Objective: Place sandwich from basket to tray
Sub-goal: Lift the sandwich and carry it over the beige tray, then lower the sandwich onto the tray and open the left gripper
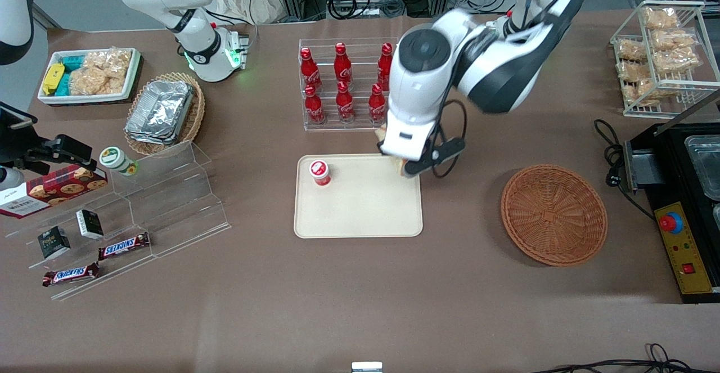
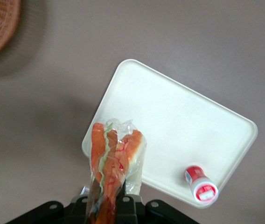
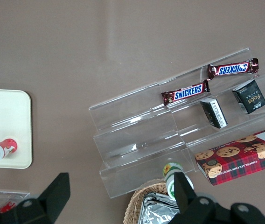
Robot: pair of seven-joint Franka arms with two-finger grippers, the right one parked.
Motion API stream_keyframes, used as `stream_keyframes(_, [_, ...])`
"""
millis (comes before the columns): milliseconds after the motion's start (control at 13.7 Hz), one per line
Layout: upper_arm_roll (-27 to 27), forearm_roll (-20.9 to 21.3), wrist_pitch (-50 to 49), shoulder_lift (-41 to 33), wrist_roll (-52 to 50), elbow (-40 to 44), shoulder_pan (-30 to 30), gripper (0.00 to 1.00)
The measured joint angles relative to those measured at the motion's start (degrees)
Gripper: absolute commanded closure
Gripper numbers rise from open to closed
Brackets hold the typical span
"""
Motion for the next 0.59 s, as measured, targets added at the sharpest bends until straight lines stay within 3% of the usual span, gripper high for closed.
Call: stream_keyframes(585, [0.32, 10.06, 12.03, 16.46, -0.15, -0.18, -0.01, 1.00])
